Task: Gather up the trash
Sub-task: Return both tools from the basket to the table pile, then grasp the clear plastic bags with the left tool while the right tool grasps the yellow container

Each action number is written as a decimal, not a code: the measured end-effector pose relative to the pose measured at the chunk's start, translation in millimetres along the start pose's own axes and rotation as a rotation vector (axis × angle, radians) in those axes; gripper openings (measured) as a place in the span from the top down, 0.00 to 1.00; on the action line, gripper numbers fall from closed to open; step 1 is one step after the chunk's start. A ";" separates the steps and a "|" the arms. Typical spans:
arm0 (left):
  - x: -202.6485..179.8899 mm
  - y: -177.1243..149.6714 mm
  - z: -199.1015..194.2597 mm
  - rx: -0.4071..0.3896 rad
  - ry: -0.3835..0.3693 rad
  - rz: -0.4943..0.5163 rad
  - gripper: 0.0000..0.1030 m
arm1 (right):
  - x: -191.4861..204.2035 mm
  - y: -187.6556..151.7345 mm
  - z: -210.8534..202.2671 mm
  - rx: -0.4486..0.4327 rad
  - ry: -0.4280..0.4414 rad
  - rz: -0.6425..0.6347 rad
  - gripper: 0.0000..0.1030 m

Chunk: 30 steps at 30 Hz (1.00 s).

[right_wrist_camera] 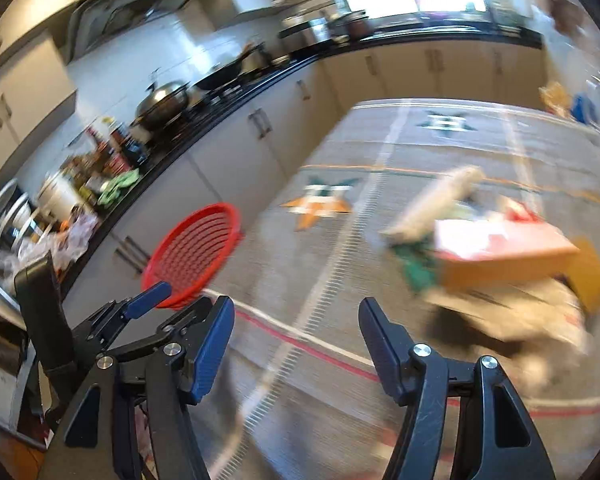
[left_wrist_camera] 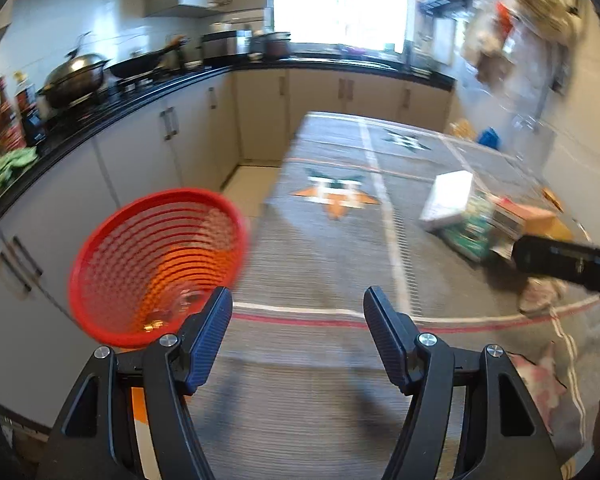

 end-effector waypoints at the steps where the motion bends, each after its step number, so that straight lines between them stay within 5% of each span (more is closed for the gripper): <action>1: -9.9 -0.2 -0.9 0.001 -0.009 0.016 0.35 | -11.8 -1.5 -10.9 -0.017 -0.010 0.021 0.33; 14: -179.0 -9.2 -17.1 0.005 -0.276 0.325 0.33 | -145.2 -18.1 -122.8 -0.191 -0.130 0.265 0.30; 30: -272.5 -12.4 13.7 0.006 -0.271 0.546 0.39 | -193.8 -22.9 -147.5 -0.218 -0.159 0.335 0.28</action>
Point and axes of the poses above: each gripper's, at about its wrist camera, not at the fingertips, and z roughly the way its jaws point, x to its left, y to its top, the point moved 6 cm from there along z, roughly the way its jaws point, and after that the axes turned 7 degrees about y, right-handed, at the moved point
